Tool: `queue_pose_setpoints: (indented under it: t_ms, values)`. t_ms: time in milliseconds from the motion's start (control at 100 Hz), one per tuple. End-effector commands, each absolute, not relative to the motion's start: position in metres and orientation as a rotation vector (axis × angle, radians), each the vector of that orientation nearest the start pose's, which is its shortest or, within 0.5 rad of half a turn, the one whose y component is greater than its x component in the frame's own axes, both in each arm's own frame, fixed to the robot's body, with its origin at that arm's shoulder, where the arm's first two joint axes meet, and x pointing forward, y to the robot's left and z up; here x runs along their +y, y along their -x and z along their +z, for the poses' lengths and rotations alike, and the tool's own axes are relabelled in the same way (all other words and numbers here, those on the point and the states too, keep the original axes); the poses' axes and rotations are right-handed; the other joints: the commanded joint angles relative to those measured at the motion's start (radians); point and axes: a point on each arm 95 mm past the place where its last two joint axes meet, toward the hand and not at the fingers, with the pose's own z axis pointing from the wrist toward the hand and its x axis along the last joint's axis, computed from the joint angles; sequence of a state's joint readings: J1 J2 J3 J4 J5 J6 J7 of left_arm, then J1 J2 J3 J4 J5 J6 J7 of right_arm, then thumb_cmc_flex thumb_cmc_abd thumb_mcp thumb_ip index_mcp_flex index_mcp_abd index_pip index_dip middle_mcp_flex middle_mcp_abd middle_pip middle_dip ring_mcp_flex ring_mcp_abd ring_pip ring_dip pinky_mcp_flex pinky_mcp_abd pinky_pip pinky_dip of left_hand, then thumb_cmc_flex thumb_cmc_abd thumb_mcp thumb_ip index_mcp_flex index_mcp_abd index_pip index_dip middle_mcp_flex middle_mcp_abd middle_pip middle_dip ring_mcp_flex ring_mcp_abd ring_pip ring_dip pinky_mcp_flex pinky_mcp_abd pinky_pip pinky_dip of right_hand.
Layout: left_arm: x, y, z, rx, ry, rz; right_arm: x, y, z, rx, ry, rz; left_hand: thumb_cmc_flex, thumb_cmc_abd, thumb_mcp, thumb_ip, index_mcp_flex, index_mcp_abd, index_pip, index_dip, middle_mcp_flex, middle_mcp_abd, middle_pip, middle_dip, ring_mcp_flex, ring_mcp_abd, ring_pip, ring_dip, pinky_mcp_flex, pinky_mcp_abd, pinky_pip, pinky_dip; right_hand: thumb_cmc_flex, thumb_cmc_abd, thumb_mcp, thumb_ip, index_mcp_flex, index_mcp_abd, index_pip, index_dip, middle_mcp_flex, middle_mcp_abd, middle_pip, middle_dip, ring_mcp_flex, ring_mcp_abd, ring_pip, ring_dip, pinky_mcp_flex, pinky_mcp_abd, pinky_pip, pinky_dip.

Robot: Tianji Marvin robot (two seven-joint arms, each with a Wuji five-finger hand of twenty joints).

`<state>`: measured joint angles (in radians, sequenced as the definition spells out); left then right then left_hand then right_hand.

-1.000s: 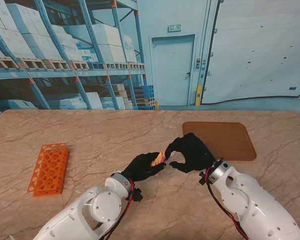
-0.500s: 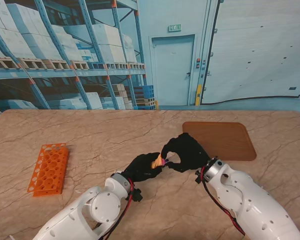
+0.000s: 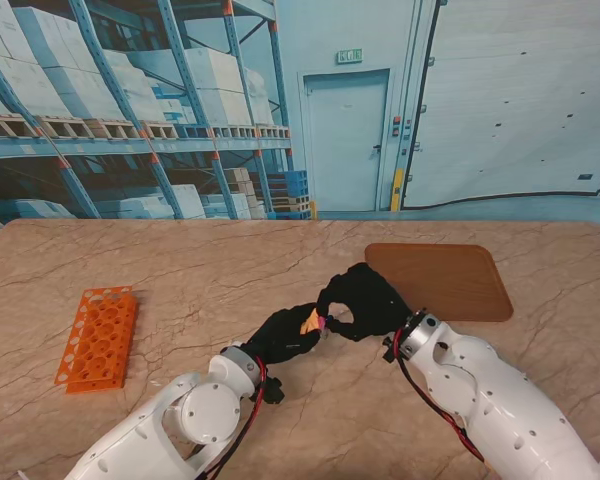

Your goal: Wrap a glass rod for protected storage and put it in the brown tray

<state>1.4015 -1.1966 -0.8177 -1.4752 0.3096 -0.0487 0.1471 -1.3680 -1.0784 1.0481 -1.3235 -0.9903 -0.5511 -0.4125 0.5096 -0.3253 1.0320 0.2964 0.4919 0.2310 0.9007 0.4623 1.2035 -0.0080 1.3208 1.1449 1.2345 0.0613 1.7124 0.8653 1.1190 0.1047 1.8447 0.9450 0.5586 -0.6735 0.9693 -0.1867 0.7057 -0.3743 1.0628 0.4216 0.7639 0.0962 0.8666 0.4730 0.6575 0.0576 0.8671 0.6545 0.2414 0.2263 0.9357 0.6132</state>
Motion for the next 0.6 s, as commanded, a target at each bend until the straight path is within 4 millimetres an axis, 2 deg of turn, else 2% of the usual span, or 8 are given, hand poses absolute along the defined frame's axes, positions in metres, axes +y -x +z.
queue_pose_setpoints:
  t_ms: [0, 140, 390, 410, 440, 470, 510, 590]
  values:
    - [-0.144, -0.379, -0.353, 1.356, 1.802, -2.077, 0.037, -0.414, -0.327, 1.577, -0.772, 2.079, 0.025, 0.063, -0.011, 0.043, -0.043, -0.008, -0.017, 0.009, -0.008, 0.015, 0.038, 0.024, 0.035, 0.034, 0.078, 0.023, 0.004, -0.100, 0.249, 0.020, 0.042, 0.051, 0.007, -0.017, 0.040, -0.042, 0.010, -0.020, 0.029, -0.012, 0.024, 0.005, 0.030, -0.017, 0.024, 0.012, -0.002, -0.003, 0.010, 0.012]
    - [-0.145, -0.379, -0.353, 1.364, 1.814, -2.063, 0.044, -0.415, -0.327, 1.584, -0.794, 2.100, 0.047, 0.092, -0.046, 0.051, -0.073, -0.007, -0.017, 0.011, -0.001, 0.015, 0.048, 0.026, 0.035, 0.031, 0.086, 0.025, 0.003, -0.091, 0.249, 0.033, 0.047, 0.058, 0.005, -0.016, 0.051, -0.027, 0.010, -0.030, 0.054, -0.014, 0.030, 0.002, 0.040, -0.017, 0.035, 0.015, -0.001, 0.002, 0.015, 0.010]
    - [-0.144, -0.379, -0.352, 1.352, 1.821, -2.069, 0.053, -0.415, -0.329, 1.613, -0.811, 2.113, 0.046, 0.081, -0.047, 0.082, -0.069, -0.016, -0.010, 0.013, 0.012, 0.011, 0.057, 0.022, 0.036, 0.018, 0.095, 0.022, 0.003, -0.083, 0.249, 0.047, 0.050, 0.076, -0.010, -0.014, 0.060, -0.012, 0.007, -0.046, 0.073, -0.007, 0.036, -0.004, 0.047, -0.011, 0.047, 0.018, -0.001, 0.010, 0.022, 0.005]
    - [-0.144, -0.379, -0.352, 1.352, 1.820, -2.070, 0.053, -0.415, -0.329, 1.614, -0.809, 2.112, 0.045, 0.083, -0.060, 0.114, -0.068, -0.016, -0.010, 0.014, 0.014, 0.010, 0.057, 0.019, 0.035, 0.015, 0.097, 0.019, 0.004, -0.092, 0.249, 0.048, 0.050, 0.076, -0.010, -0.014, 0.062, -0.011, 0.007, -0.047, 0.074, -0.008, 0.037, -0.005, 0.048, -0.010, 0.048, 0.018, 0.000, 0.010, 0.023, 0.005]
    - [-0.144, -0.379, -0.352, 1.350, 1.817, -2.074, 0.052, -0.415, -0.329, 1.616, -0.804, 2.110, 0.039, 0.078, -0.070, 0.132, -0.067, -0.017, -0.010, 0.016, 0.016, 0.014, 0.055, 0.017, 0.035, 0.007, 0.096, 0.017, 0.005, -0.101, 0.249, 0.047, 0.051, 0.075, -0.011, -0.013, 0.064, -0.010, 0.006, -0.049, 0.078, -0.007, 0.038, -0.005, 0.050, -0.009, 0.049, 0.018, 0.000, 0.011, 0.024, 0.004]
    - [-0.144, -0.379, -0.352, 1.349, 1.814, -2.077, 0.052, -0.416, -0.329, 1.616, -0.800, 2.107, 0.033, 0.065, -0.081, 0.141, -0.067, -0.016, -0.011, 0.017, 0.018, -0.003, 0.052, 0.015, 0.036, 0.001, 0.095, 0.016, 0.005, -0.107, 0.249, 0.045, 0.053, 0.074, -0.011, -0.013, 0.067, -0.009, 0.006, -0.050, 0.081, -0.007, 0.039, -0.005, 0.052, -0.010, 0.051, 0.019, 0.000, 0.012, 0.024, 0.004]
    - [-0.144, -0.379, -0.352, 1.354, 1.809, -2.077, 0.051, -0.416, -0.329, 1.616, -0.796, 2.104, 0.032, 0.029, -0.112, 0.127, -0.069, -0.016, -0.021, 0.019, 0.013, 0.010, 0.051, 0.015, 0.036, -0.008, 0.092, 0.015, 0.006, -0.118, 0.249, 0.041, 0.053, 0.071, -0.010, -0.012, 0.069, -0.008, 0.006, -0.051, 0.084, -0.006, 0.040, -0.005, 0.053, -0.008, 0.052, 0.019, 0.001, 0.012, 0.025, 0.003]
    - [-0.143, -0.381, -0.353, 1.375, 1.770, -2.089, 0.050, -0.416, -0.329, 1.611, -0.797, 2.095, -0.055, -0.020, -0.259, -0.035, -0.070, -0.018, -0.043, 0.042, 0.004, -0.012, 0.047, 0.021, 0.036, -0.030, 0.083, 0.015, 0.008, -0.150, 0.249, 0.025, 0.058, 0.067, -0.006, -0.010, 0.076, 0.000, 0.007, -0.053, 0.088, -0.003, 0.043, -0.006, 0.056, -0.005, 0.057, 0.021, 0.002, 0.013, 0.028, 0.002]
